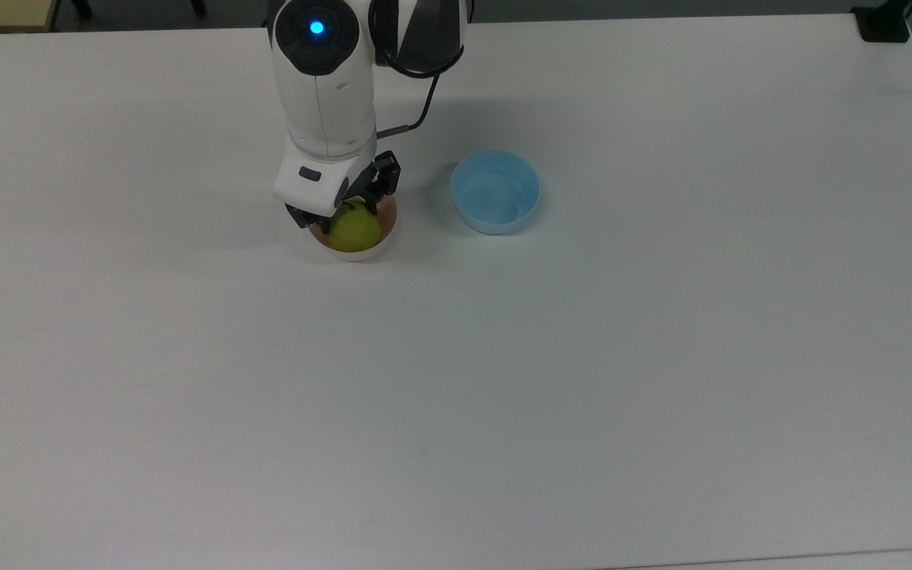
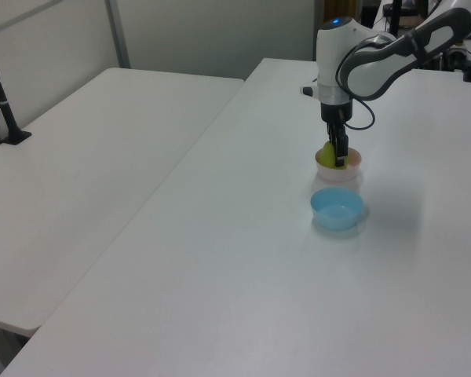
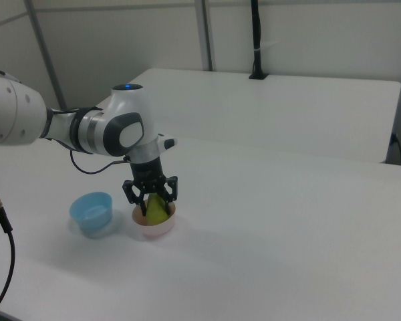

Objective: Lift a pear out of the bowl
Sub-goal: 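Lower the gripper around the pear and close on it, then lift the pear up out of the pink bowl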

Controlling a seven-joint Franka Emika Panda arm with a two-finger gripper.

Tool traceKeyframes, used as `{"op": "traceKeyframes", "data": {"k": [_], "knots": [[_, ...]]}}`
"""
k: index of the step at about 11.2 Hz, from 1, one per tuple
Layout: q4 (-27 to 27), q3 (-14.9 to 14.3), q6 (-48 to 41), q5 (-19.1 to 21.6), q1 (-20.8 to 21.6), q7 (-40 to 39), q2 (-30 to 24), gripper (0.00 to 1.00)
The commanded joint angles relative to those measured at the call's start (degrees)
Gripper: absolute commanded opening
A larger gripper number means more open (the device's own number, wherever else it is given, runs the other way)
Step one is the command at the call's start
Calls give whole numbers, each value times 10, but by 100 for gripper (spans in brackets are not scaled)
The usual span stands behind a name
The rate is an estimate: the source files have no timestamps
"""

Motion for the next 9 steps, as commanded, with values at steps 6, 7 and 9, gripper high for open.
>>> {"op": "traceKeyframes", "data": {"k": [6, 7, 9], "knots": [[51, 4, -129, 2, 10, 13, -74, 52], [64, 4, -141, 2, 10, 27, -77, 52], [82, 1, -157, 1, 4, 80, -81, 52]]}}
